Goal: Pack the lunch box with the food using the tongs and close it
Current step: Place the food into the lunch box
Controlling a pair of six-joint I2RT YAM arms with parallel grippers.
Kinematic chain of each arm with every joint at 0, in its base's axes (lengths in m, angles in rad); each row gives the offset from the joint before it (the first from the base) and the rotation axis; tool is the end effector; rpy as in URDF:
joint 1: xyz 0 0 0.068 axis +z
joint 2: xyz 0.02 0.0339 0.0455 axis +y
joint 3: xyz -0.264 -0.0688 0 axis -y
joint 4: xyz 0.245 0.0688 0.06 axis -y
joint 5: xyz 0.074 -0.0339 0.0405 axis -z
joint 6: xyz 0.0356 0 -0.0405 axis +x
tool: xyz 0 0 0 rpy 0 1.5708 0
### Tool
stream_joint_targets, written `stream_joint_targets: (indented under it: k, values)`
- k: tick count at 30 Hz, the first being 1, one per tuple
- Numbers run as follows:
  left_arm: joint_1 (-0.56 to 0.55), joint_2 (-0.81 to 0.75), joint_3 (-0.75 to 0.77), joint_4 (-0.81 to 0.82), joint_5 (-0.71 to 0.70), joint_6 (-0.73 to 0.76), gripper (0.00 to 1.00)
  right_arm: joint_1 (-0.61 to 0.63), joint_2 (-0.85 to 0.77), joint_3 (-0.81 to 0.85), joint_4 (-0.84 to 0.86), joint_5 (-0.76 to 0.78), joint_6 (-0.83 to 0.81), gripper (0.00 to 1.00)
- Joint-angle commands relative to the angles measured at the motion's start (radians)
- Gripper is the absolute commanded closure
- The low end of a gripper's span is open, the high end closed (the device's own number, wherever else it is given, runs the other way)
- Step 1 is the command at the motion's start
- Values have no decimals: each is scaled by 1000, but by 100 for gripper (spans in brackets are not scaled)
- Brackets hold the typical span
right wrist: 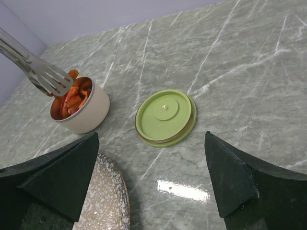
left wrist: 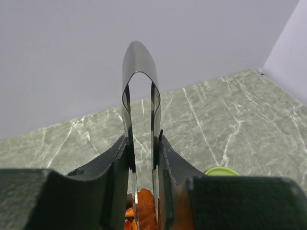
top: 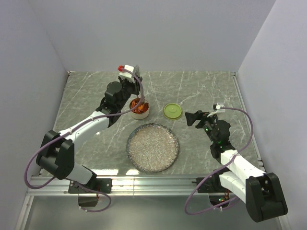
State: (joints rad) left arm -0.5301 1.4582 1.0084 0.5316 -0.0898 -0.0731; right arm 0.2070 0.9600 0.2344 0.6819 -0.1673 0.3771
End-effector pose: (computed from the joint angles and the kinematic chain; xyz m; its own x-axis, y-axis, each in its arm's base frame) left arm 0.3003 -0.1723 0.3323 0.0392 -0.1073 -0.9935 0.4305 0.8990 -0.0801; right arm 0.1952 0.0470 0.2073 -0.1743 0.3344 -0.9262 -0.3240 0.8687 0.3746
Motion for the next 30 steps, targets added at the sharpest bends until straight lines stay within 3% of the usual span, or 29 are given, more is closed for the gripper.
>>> stream_joint_targets:
  k: [1, 14, 24, 30]
  values:
    - [4, -4, 56, 33, -33, -19, 86, 9, 11, 13, 47, -8, -12, 3]
    - [4, 1, 59, -55, -57, -13, 82, 9, 23, 19, 45, -6, -14, 3]
    - [5, -4, 65, -73, -42, -17, 66, 9, 28, 20, 42, -6, -14, 3]
    - [4, -6, 61, -68, -39, -17, 64, 8, 29, 22, 44, -8, -14, 3]
